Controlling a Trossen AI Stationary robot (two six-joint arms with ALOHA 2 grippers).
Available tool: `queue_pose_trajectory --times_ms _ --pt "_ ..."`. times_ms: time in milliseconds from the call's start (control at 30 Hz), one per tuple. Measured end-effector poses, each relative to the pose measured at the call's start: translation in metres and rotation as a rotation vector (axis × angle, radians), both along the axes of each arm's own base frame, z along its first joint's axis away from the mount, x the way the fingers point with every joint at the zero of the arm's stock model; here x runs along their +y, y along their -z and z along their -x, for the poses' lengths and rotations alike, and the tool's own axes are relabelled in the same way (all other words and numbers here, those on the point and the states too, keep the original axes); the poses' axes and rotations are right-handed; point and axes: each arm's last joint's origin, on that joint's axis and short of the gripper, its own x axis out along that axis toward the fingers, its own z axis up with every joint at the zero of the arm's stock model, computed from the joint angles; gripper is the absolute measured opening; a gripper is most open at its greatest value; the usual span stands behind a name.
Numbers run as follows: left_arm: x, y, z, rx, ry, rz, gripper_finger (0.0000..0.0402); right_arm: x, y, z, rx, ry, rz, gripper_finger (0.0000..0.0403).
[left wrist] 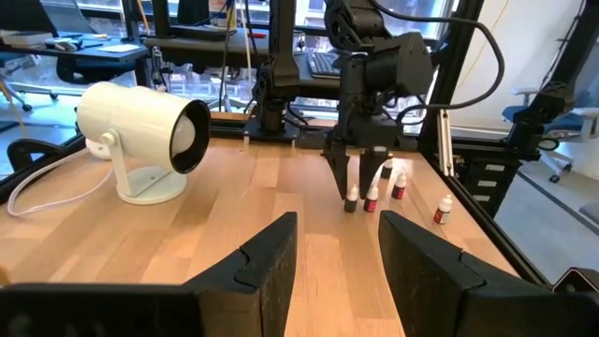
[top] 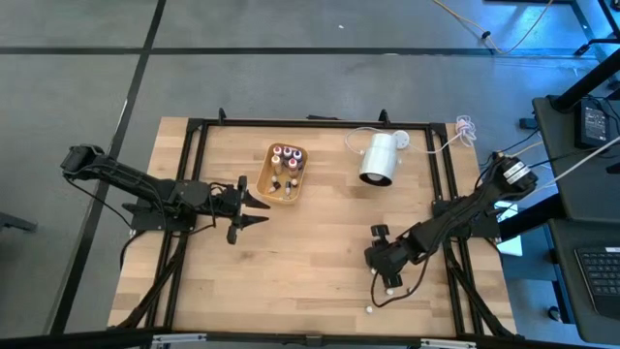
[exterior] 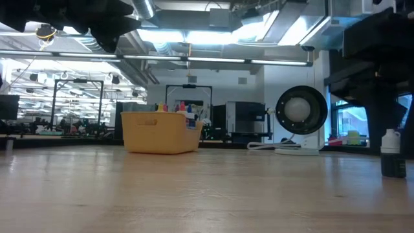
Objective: Pick & Place food coloring
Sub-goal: Put the small green food coloring bottle into the yellow bin
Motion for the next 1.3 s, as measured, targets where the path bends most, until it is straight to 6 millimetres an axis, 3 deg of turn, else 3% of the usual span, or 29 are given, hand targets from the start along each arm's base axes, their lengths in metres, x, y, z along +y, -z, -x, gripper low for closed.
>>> queue_pose_trajectory --times_ms 267,500,700,933,1133,1300 --pt "0.000 0.000 0.000 0.000 0.000 0.000 0.0148 0.001 0.003 -0.001 0.007 -0.016 0.007 0.0069" --pt "0.000 0.000 0.000 0.000 -0.001 0.000 0.0148 -0.005 -0.008 -0.014 -0.036 0.029 0.027 0.0070" --pt "0.000 0.000 0.000 0.000 0.001 -0.010 0.0148 -0.025 -0.046 -0.053 -0.176 0.056 0.034 0.0076" --pt "0.000 0.001 0.000 0.005 0.004 -0.028 0.0148 -0.066 -0.093 -0.101 -0.342 0.054 0.112 0.0075" --pt "0.000 0.002 0.000 0.018 0.005 -0.031 0.0148 -0.099 -0.107 -0.145 -0.352 0.043 0.206 0.0076" --pt "0.000 0.003 0.000 0.025 0.003 -0.033 0.0148 -0.135 -0.102 -0.180 -0.337 0.027 0.139 0.0077"
